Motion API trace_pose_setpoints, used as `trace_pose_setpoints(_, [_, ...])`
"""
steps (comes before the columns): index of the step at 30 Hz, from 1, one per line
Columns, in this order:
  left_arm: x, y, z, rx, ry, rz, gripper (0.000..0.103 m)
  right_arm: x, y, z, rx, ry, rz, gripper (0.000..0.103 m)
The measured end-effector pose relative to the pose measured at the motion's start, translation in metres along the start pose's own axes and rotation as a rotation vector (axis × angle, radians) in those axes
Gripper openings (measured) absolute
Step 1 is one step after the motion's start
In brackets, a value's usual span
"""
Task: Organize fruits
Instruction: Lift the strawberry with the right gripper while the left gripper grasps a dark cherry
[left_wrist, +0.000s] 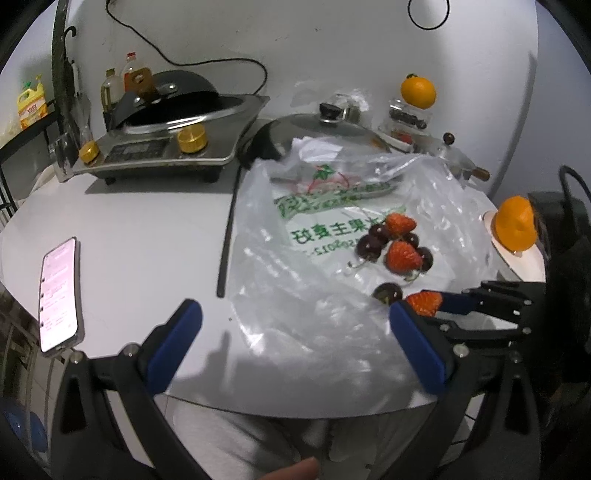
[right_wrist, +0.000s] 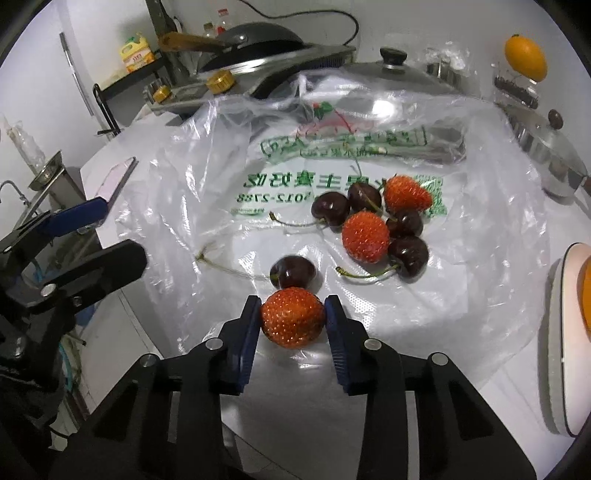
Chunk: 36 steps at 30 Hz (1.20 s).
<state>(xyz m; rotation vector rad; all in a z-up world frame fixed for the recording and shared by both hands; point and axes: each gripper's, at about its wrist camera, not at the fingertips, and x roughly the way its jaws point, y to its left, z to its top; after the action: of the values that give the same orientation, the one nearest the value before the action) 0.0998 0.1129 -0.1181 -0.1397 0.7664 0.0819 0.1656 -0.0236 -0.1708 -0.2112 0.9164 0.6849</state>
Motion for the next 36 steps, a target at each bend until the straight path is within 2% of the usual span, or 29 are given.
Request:
trace_pose_setpoints(9, [-0.001, -0.028, 0.016, 0.052, -0.017, -0.006, 0.102, -0.036, -0.018, 0.007, 0.009, -0.079, -0.021, 0.037])
trace_pose_setpoints(19, [0.019, -0.067, 0.019, 0.168, 0.007, -0.076, 0.102, -0.059, -0.053, 0.005, 0.062, -0.129, -0.066, 0.037])
trace_pose_setpoints(26, [0.014, -0.093, 0.023, 0.29, -0.045, -0.089, 0.102, -0.07, -0.07, 0.0, 0.106, -0.156, -0.085, 0.037])
trace_pose_setpoints(32, [-0.003, -0.104, 0.035, 0.311, -0.102, -0.115, 0.102, -0.075, -0.08, -0.001, 0.123, -0.172, -0.088, 0.037])
trace_pose_setpoints(36, [-0.01, -0.11, 0.037, 0.325, -0.113, -0.133, 0.102, -0.076, -0.084, -0.001, 0.128, -0.178, -0.086, 0.037])
